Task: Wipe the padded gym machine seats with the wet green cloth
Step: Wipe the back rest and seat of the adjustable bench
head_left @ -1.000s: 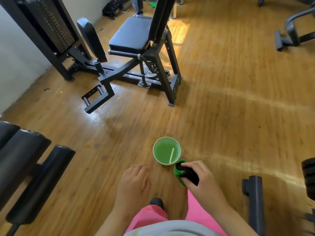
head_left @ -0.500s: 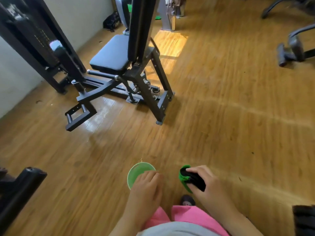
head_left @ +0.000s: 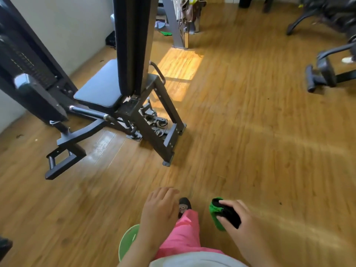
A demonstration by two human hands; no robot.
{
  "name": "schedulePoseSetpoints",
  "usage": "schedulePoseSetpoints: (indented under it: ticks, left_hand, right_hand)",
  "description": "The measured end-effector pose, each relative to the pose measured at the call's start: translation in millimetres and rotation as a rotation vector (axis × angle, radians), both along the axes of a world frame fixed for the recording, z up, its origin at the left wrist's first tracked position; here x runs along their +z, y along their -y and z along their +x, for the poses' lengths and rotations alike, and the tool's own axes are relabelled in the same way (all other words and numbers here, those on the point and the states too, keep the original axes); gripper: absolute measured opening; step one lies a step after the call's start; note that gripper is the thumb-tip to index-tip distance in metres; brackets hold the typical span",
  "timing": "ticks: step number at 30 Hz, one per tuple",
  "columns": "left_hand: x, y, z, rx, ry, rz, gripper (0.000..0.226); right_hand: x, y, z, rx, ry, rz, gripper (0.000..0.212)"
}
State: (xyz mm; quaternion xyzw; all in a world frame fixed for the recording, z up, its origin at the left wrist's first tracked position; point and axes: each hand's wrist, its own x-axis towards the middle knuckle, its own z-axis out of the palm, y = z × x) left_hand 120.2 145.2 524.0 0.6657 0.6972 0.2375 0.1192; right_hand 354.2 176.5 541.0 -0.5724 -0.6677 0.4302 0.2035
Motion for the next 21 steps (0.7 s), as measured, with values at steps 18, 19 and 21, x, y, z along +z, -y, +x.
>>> schedulePoseSetpoints:
  ticks: [18,19,21]
  left_hand:
    - [35.9,-228.8,-72.7,0.476,-0.087,0.03,0.019]
    - [34.4,-237.6,-68.0,0.527,-0.081,0.006,0.021]
    - [36.7,-261.9,-59.2,0.618,-0.067,-0.011,0.024]
  right_hand:
    - [36.7,-332.6,-74.7,0.154,-0.123,0.011,0.033]
    - [35.0,-348.2,-74.3,0.189,-0.128,-0.021,0.034]
    - [38.6,-385.5,-73.0,0.24,-0.163,-0.04,0.035]
